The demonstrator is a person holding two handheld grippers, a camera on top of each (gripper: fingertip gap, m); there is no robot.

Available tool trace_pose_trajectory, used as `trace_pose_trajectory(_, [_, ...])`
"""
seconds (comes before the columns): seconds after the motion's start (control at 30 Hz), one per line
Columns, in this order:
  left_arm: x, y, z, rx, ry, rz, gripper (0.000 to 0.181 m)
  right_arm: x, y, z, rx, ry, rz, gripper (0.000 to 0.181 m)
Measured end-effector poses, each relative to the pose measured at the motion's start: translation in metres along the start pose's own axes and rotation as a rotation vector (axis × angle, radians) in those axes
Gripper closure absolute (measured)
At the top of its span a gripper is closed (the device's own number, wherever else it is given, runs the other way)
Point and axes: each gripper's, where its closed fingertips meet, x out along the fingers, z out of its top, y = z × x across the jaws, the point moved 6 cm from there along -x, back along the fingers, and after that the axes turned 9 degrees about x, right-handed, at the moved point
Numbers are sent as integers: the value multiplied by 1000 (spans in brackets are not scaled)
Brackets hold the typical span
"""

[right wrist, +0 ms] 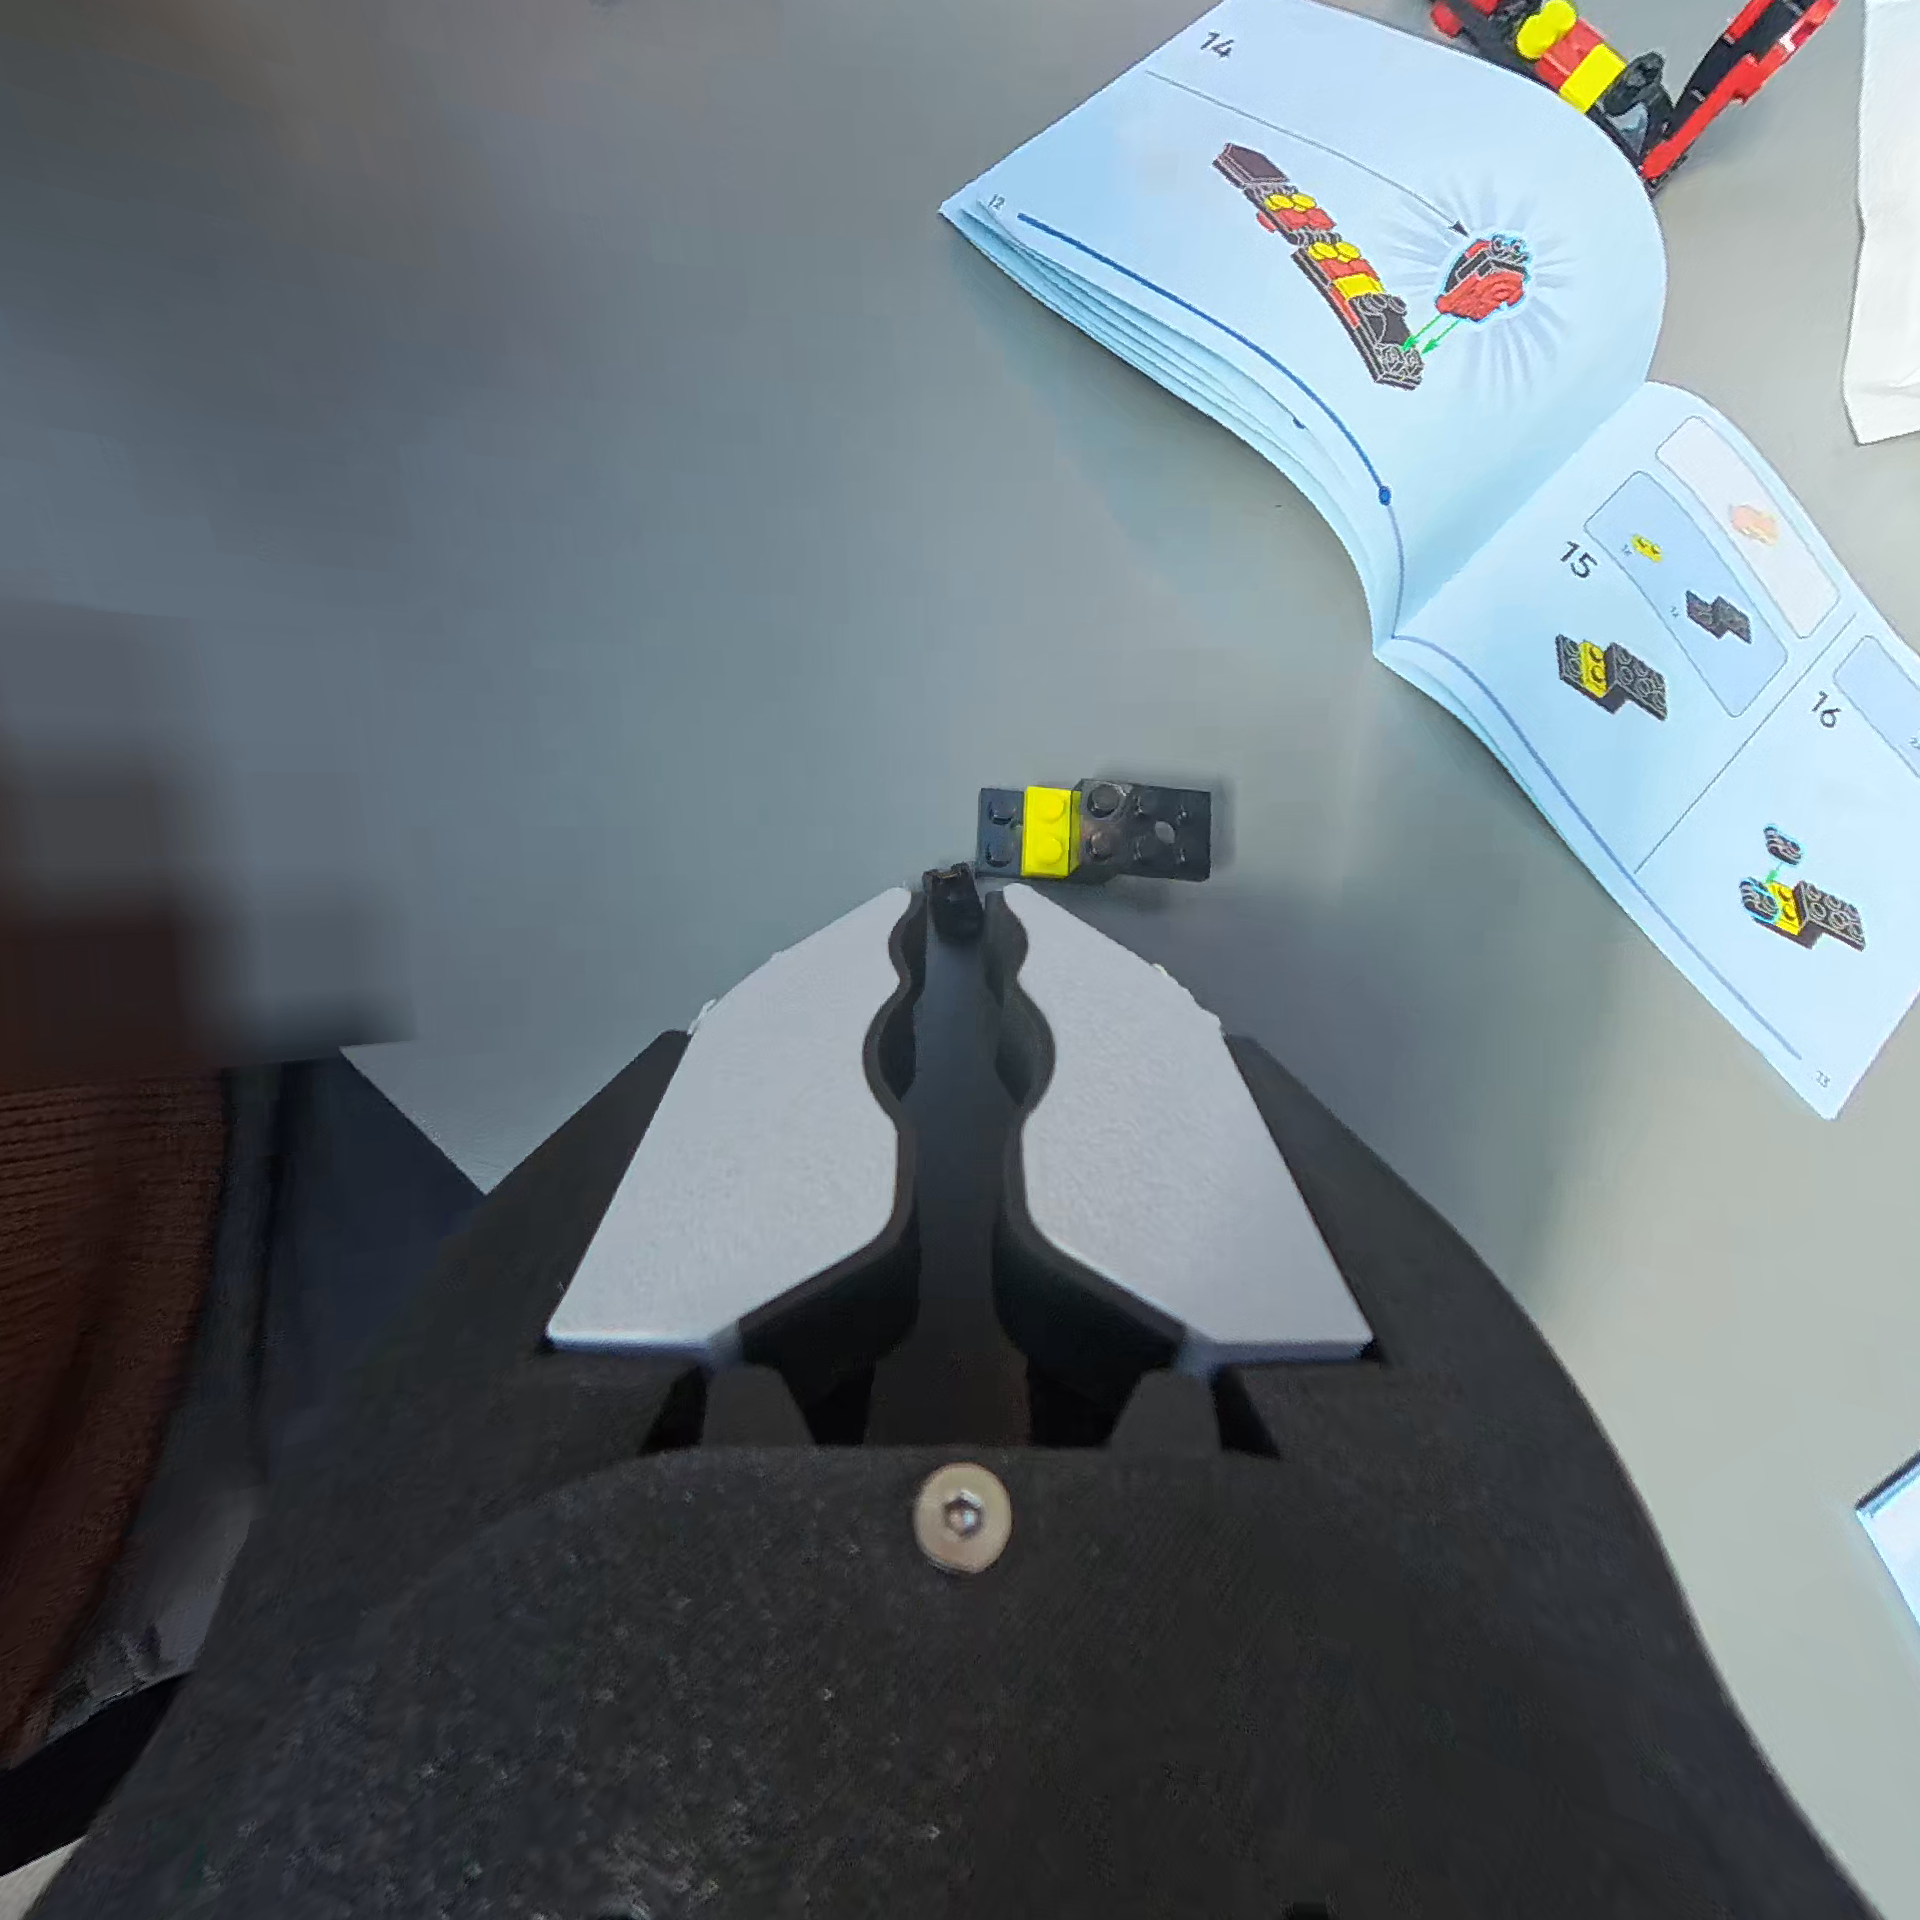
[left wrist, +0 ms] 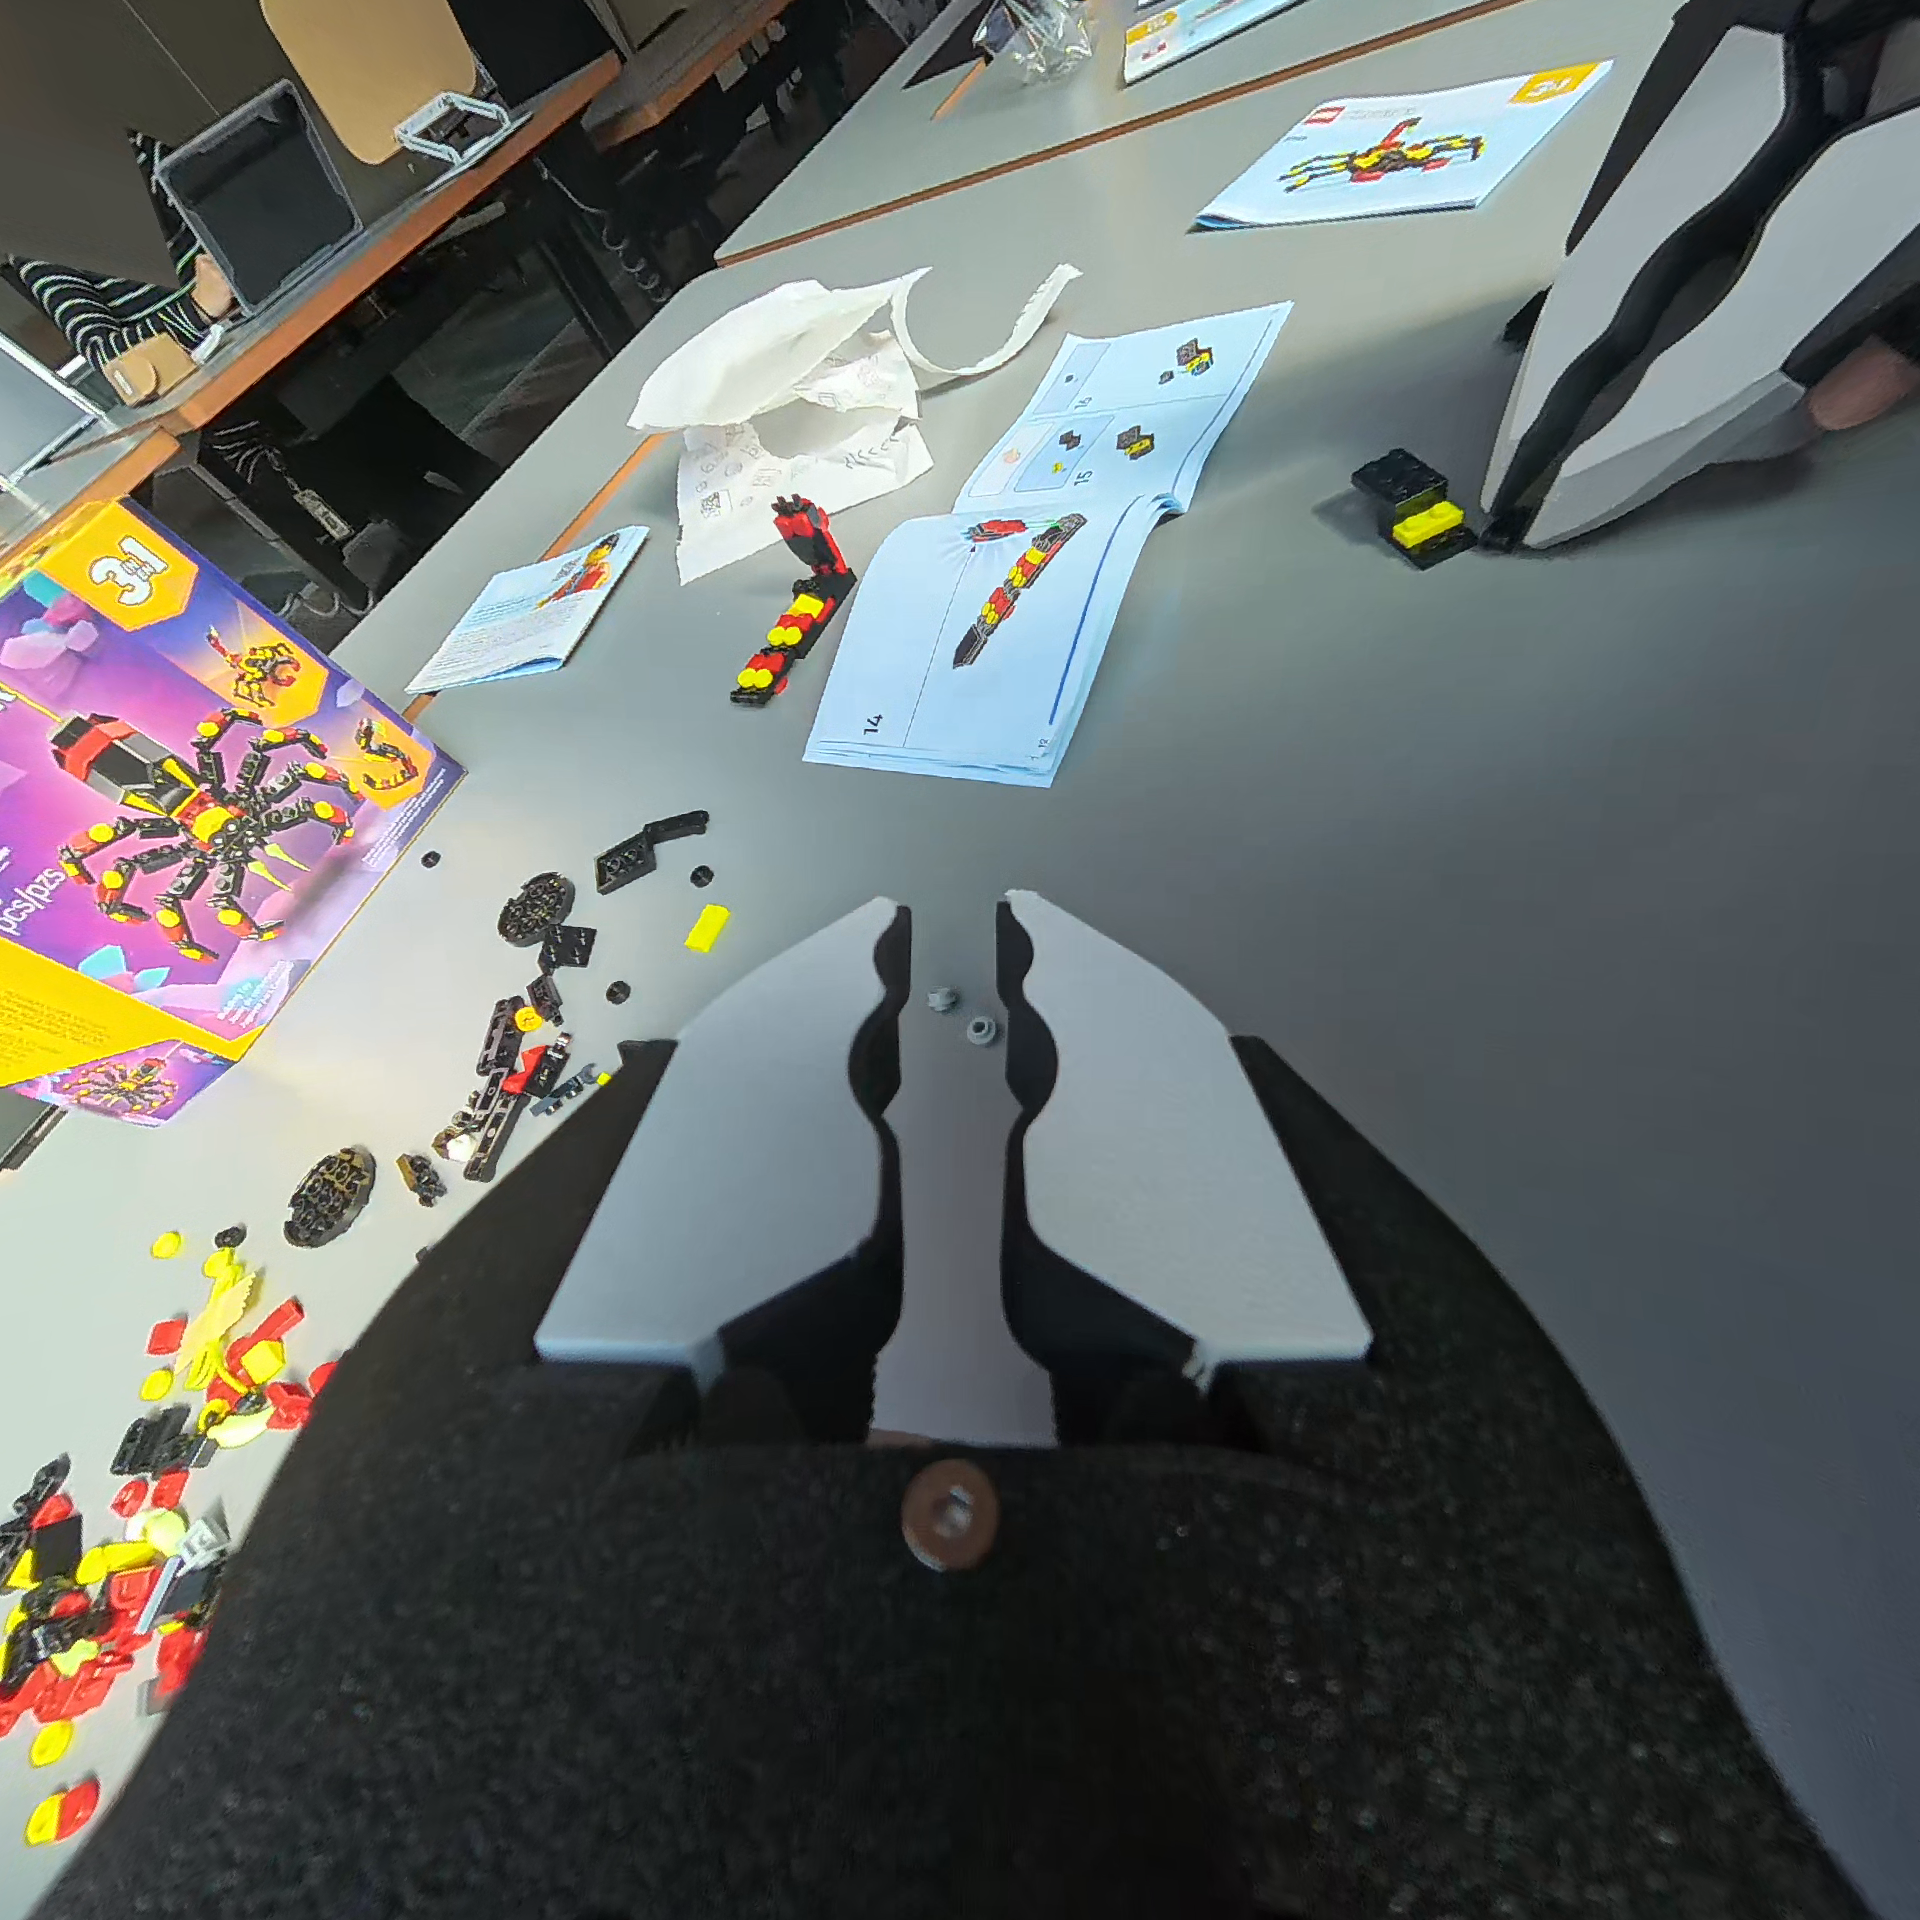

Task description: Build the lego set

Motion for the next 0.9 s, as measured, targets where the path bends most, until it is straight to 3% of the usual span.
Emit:
trace_pose_trajectory(0.23, [0, 18, -1, -24, -16, 25, 166, -29, -19, 20, 68, -149, -31, 158])
trace_pose_trajectory(0.33, [1, 21, -1, -67, -64, 20, 166, -50, -34, 39, 134, -359, -27, 157])
trace_pose_trajectory(0.43, [7, 22, 4, -112, -95, -28, 166, -75, -40, 72, 236, -541, 170, 156])
trace_pose_trajectory(0.57, [6, 33, 18, -139, -145, -16, 166, -120, -74, 93, 299, -815, 110, 160])
trace_pose_trajectory(0.63, [10, 35, 16, -182, -135, -28, 166, -117, -86, 84, 401, -782, 177, 161])
trace_pose_trajectory(0.73, [12, 34, 17, -220, -128, -33, 166, -114, -88, 71, 412, -806, 154, 161])
trace_pose_trajectory(0.9, [15, 31, 18, -249, -147, 45, 160, -90, -80, 48, 457, -758, 266, 158])
